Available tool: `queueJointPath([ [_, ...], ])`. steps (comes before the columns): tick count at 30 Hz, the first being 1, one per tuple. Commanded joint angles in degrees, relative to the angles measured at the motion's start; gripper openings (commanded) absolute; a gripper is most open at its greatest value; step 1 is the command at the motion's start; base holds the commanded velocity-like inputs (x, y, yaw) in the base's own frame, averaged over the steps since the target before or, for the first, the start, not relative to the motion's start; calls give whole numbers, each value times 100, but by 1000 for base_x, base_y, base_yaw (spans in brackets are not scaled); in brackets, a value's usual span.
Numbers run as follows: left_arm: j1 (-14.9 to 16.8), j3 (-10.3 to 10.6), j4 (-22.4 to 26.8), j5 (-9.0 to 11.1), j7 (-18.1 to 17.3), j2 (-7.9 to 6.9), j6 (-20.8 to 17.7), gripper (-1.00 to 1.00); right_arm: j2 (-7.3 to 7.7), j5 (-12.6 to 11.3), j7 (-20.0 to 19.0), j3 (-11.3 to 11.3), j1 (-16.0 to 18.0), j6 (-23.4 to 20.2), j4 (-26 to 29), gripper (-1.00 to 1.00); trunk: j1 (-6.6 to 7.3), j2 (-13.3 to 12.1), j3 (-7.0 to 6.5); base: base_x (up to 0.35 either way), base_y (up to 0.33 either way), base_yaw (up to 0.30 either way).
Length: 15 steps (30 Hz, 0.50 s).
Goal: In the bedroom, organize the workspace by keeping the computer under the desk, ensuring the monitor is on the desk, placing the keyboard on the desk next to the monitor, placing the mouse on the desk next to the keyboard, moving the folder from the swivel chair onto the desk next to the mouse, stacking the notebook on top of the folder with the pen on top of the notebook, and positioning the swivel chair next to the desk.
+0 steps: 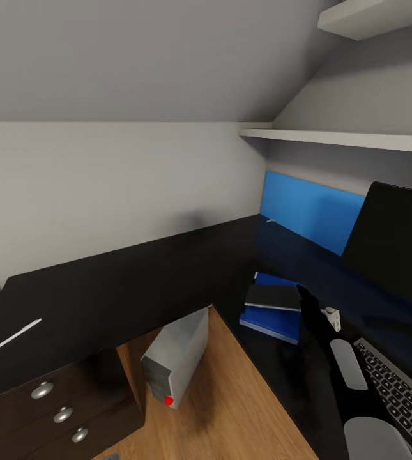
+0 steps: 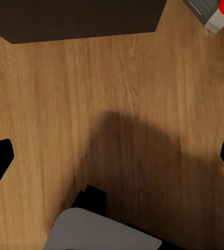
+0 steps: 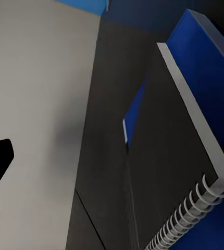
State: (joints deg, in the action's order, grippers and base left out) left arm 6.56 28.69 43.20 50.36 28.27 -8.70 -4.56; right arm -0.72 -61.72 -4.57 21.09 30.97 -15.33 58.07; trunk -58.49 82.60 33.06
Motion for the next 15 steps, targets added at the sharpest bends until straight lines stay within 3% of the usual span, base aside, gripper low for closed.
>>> queueJointPath([
  [1, 4, 32, 13, 19, 47, -9, -17, 100, -7, -29, -16, 27, 5, -43, 3, 100, 0, 3, 6, -1, -1, 0],
  [11, 4, 40, 13, 27, 49, -4, -19, 100, 25, -18, -9, 51, 5, 101, 37, 100, 0, 3, 6, 0, 0, 0],
  [15, 7, 40, 13, 34, 53, -2, -19, 100, 96, -16, -9, 56, 5, 384, 38, 100, 0, 3, 6, 0, 0, 0],
])
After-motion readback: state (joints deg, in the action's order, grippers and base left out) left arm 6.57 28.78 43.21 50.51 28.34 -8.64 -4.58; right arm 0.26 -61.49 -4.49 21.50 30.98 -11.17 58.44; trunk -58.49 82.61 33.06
